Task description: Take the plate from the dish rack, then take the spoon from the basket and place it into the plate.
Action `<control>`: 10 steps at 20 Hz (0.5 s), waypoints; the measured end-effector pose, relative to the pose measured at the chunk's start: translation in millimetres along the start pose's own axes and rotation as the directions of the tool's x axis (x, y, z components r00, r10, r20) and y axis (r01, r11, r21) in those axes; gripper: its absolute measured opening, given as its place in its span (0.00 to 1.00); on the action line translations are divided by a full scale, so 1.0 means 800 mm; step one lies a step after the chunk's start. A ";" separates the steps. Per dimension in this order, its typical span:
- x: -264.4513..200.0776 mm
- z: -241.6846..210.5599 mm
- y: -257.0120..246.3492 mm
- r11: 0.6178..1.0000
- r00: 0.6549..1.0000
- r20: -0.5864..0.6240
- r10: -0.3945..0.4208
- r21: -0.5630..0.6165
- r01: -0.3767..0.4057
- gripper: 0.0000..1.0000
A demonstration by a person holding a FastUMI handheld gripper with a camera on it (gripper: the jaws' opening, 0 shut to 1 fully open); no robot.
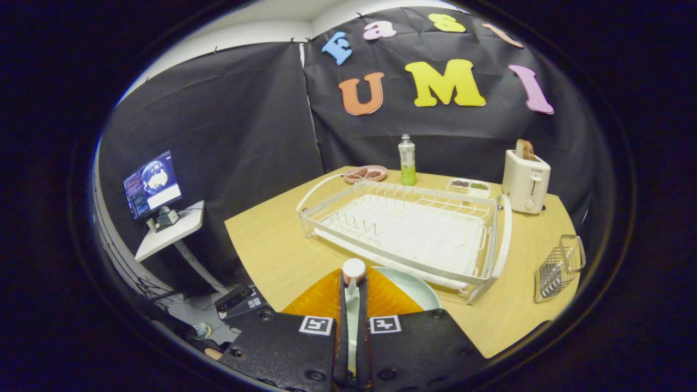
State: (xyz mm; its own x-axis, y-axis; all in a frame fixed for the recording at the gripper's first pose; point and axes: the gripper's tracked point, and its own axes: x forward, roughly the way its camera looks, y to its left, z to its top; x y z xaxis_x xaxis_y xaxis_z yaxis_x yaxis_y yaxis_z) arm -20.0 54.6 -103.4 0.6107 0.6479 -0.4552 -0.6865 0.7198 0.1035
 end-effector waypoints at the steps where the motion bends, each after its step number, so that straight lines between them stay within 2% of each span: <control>1: 0.005 -0.003 0.003 1.000 1.000 -0.008 0.015 0.013 -0.015 0.12; 4: 0.009 -0.004 0.001 0.998 0.999 -0.020 0.032 0.046 -0.031 0.14; 7: 0.008 -0.001 -0.013 0.998 1.000 -0.013 -0.014 0.056 0.015 0.20; 10: 0.002 0.007 -0.028 0.997 0.998 0.022 -0.063 0.047 0.061 0.46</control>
State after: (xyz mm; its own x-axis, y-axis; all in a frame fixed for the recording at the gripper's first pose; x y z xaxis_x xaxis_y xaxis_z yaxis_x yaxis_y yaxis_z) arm -1.9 41.0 -101.2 0.6609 0.6069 -0.4414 -0.6283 0.7692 0.1169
